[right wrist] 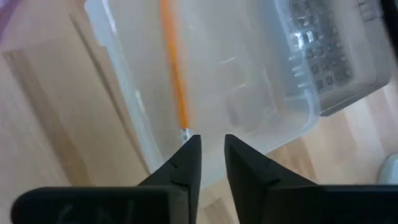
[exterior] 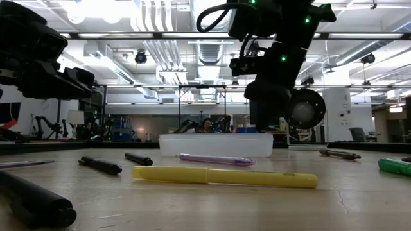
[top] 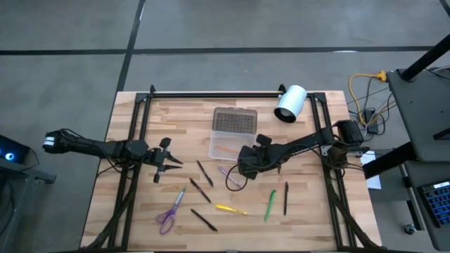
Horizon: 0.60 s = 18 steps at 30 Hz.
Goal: Pick & place school supplies into a supply box
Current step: Put the pencil into the black supply box, then put the green pen into the black supply box
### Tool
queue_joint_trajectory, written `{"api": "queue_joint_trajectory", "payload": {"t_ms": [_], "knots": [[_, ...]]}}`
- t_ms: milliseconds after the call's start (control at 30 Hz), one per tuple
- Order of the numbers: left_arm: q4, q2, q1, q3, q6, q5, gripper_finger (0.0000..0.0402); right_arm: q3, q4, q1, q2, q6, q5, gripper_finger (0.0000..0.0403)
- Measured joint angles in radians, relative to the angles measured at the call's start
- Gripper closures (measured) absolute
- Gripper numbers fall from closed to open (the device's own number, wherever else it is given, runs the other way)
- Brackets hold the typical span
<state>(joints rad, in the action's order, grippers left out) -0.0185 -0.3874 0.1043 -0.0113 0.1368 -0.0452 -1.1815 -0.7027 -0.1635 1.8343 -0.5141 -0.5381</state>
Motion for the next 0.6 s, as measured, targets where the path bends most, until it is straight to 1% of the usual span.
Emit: {"api": "queue_joint_trajectory", "payload": {"t_ms": [200, 400, 500, 600], "knots": [[0.0, 0.0, 0.0, 0.0, 0.0, 0.0, 0.0348, 0.0, 0.003, 0.0, 0.0, 0.002, -0.012, 0.0301], [0.0, 0.0, 0.0, 0.0, 0.0, 0.0, 0.0348, -0.008, 0.002, -0.002, -0.006, 0.002, 0.001, 0.0287], [0.0, 0.0, 0.0, 0.0, 0.0, 0.0, 0.0348, -0.02, 0.002, -0.003, -0.015, -0.001, 0.05, 0.0285], [0.0, 0.0, 0.0, 0.0, 0.0, 0.0, 0.0348, -0.039, 0.002, -0.003, -0.019, -0.003, 0.127, 0.0285]]}}
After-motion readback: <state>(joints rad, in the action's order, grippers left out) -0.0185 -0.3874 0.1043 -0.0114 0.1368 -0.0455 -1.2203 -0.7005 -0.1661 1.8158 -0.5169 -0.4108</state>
